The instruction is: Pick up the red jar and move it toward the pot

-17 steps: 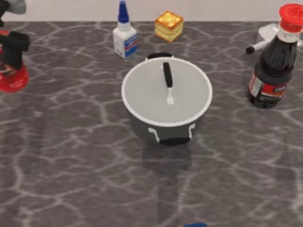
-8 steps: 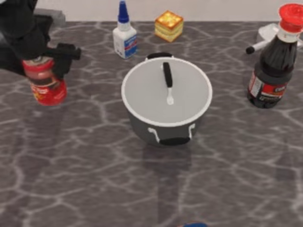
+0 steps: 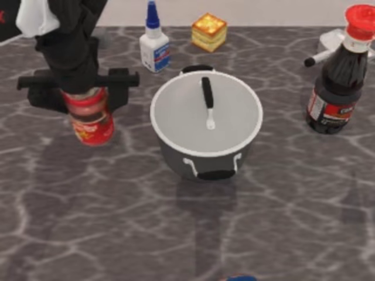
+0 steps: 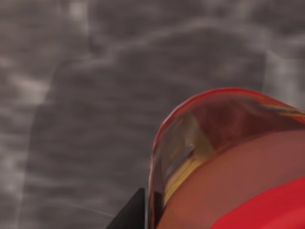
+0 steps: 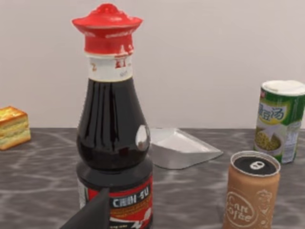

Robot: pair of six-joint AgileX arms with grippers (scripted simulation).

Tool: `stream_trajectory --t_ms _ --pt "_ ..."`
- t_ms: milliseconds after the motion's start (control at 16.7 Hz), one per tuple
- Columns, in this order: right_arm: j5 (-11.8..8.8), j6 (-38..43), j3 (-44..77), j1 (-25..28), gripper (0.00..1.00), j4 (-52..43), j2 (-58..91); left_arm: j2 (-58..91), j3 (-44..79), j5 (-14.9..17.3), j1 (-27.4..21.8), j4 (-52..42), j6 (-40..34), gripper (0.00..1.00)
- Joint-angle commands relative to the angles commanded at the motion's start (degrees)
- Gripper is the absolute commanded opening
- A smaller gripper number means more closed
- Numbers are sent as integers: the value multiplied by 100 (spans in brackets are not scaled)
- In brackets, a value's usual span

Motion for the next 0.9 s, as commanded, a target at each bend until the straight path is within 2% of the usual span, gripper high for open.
stream_trajectory --t_ms 240,600,840,900 --pt "0 0 0 0 100 0 0 32 -2 12 30 7 16 0" --pt "0 0 0 0 100 0 0 374 -502 14 39 898 47 0" --pt "0 0 0 0 100 0 0 415 -547 12 42 965 46 0" --pt "0 0 0 0 100 0 0 415 -547 12 42 965 46 8"
